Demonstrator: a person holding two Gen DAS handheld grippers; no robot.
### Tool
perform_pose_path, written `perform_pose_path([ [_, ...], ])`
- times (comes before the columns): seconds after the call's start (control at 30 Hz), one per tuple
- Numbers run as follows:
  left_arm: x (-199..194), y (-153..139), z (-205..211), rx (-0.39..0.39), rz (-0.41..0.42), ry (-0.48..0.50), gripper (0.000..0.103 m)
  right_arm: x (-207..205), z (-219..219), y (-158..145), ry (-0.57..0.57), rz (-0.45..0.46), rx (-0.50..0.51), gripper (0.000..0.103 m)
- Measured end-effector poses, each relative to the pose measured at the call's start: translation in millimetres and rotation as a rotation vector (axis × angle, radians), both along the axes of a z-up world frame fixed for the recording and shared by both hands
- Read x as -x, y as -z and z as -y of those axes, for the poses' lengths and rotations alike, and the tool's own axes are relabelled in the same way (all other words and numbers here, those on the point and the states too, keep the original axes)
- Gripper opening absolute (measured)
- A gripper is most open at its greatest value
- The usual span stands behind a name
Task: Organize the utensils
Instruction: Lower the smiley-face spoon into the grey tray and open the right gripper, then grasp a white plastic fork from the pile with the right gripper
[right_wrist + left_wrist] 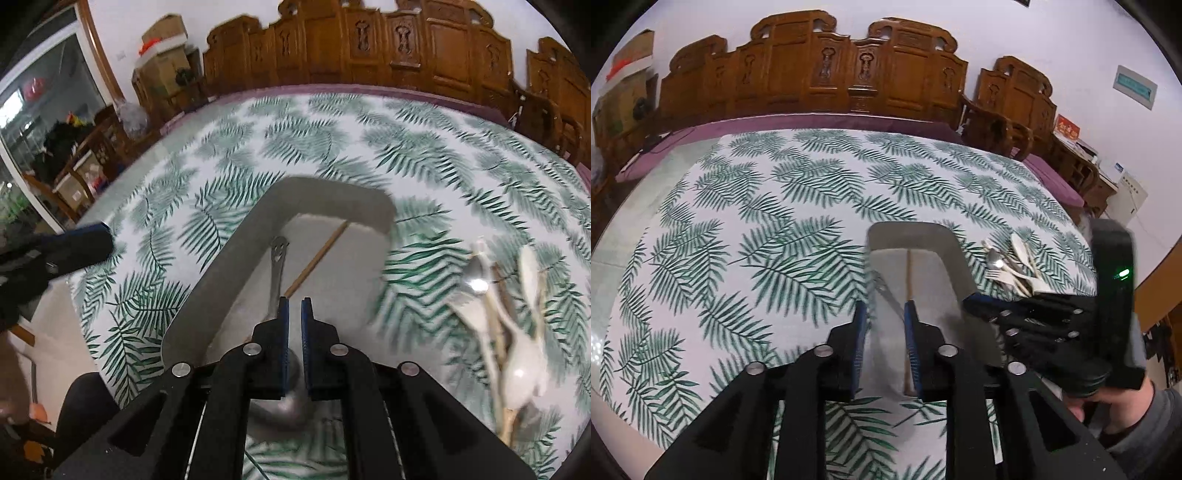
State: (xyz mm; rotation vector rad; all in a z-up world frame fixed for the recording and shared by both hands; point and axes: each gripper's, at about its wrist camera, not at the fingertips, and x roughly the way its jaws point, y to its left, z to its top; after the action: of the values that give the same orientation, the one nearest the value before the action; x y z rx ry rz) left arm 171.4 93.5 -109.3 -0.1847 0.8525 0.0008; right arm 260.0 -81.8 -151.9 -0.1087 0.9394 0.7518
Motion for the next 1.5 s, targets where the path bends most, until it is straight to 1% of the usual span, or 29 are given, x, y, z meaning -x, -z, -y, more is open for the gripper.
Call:
perform_pose_path([
  [0.07,-2,1,10,0.007,0.002,0.015,0.021,-1,20,-7,0.019,0.02,-0.014,0.008],
  [0.2,-6,4,29,0.011,0.003,0.042,0.03,-6,65,-17,0.067,0.066,-0.015,0.008],
  [0.3,-12,6,46,0.019,-0.001,0.064,0.032,-14,100,-15,0.109,0.101,0.012,0.008],
  [0.4,-19,9,63,0.017,-0.001,0.083,0.043,-23,127,-9,0.147,0.103,0.017,0.008],
  [0.43,-21,10,68,0.014,-0.001,0.087,0.044,-26,134,-8,0.154,0.102,0.015,0.008],
  [0.53,-28,13,80,0.019,-0.007,0.096,0.045,-34,157,-2,0.183,0.101,0.006,0.008],
  [0.7,-37,20,100,0.009,-0.02,0.119,0.045,-44,177,10,0.207,0.089,-0.016,0.008],
  [0.93,-46,28,125,-0.001,-0.038,0.159,0.045,-46,181,29,0.188,0.043,-0.049,0.008],
  [1.1,-47,35,137,-0.008,-0.044,0.169,0.045,-42,176,35,0.151,0.037,-0.055,0.01],
  [1.27,-44,39,140,-0.004,-0.051,0.163,0.045,-34,161,31,0.081,0.055,-0.08,0.011],
  [1.37,-41,39,142,-0.012,-0.045,0.164,0.045,-29,150,32,0.03,0.043,-0.093,0.011],
  [1.5,-38,39,144,0.0,-0.041,0.162,0.045,-30,133,43,-0.005,0.032,-0.039,0.011],
])
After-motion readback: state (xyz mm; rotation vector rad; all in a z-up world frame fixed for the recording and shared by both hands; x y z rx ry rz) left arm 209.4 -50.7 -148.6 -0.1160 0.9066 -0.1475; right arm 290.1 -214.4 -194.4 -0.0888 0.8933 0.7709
